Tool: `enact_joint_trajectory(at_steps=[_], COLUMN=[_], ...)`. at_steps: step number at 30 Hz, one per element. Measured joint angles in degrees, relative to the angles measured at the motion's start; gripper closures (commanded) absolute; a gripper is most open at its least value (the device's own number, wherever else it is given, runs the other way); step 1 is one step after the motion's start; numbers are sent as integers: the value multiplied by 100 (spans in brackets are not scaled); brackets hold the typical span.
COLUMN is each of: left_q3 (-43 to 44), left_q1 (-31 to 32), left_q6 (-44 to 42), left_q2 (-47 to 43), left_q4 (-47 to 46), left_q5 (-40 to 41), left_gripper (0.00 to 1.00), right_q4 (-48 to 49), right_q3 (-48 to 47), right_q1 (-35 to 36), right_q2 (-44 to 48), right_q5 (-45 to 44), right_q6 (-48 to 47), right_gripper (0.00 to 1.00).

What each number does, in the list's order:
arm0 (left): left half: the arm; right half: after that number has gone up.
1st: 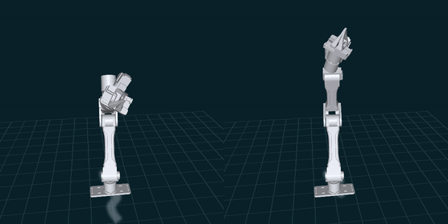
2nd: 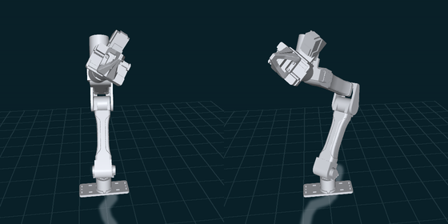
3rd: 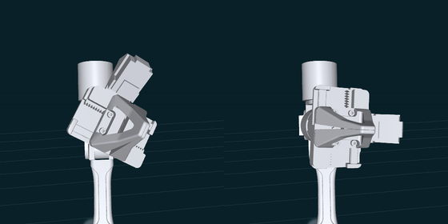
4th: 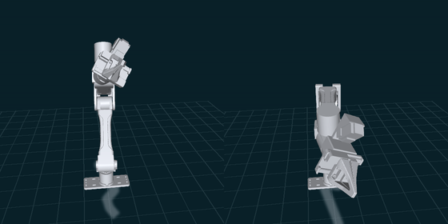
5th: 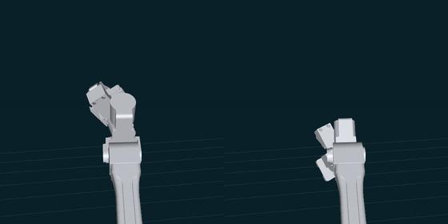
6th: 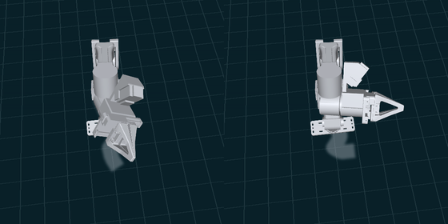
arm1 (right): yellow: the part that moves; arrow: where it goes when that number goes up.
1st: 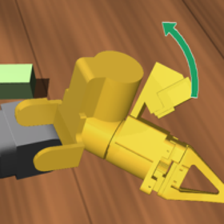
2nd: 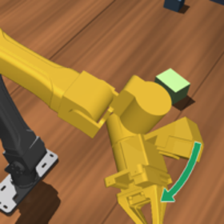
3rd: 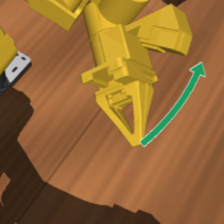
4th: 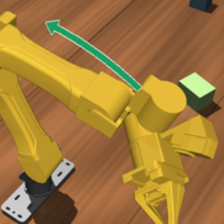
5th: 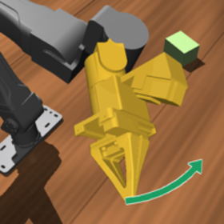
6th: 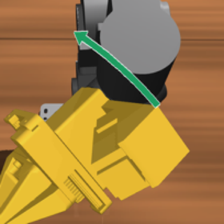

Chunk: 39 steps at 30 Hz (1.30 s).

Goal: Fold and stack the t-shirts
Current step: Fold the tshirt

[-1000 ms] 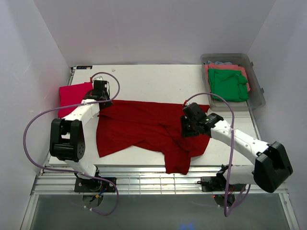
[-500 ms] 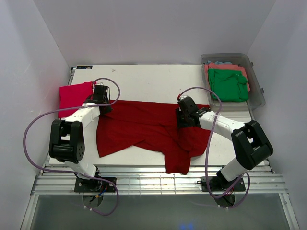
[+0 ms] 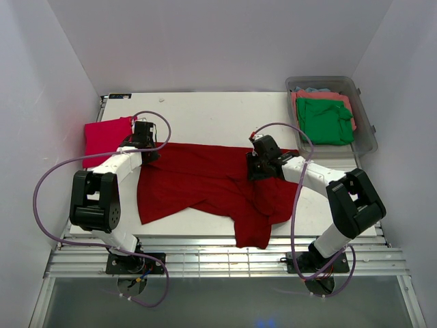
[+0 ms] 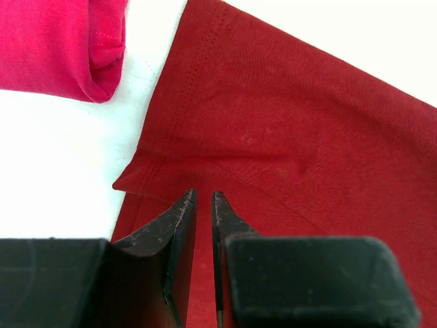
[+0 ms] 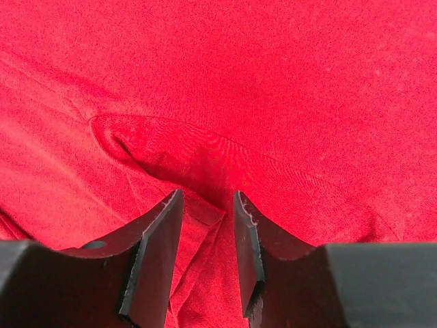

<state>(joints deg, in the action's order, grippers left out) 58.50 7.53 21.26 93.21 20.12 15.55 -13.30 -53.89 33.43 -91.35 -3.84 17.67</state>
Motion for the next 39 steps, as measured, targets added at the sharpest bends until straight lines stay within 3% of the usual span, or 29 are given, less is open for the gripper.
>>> enact_joint_trajectory(at_steps=[12,19,25,36,38,39], left_q3=[0,0,-2,-544,-540,-535], left_q1=[0,0,-2,-2,-2,-2], left_q6=[-2,-28,-46,-68,-68,-66], left_q2=[0,0,0,24,66,90], left_q4=[0,0,0,149,201,216], left_q5=[11,22,63,457,527,538], left_gripper=[75,75,75,78,79,79], right_q4=[-13,-17,-17,-83,-92,-90], right_q3=[229,310,317,317,339,369], right_q1=[0,2,7,197,258,280], right_q2=[0,0,63,780,839,852], right_q5=[125,149,151,249,256,254], right_q6=[20,46,35,-15,-15,-15], right_gripper=[60,80,85,86,83,74])
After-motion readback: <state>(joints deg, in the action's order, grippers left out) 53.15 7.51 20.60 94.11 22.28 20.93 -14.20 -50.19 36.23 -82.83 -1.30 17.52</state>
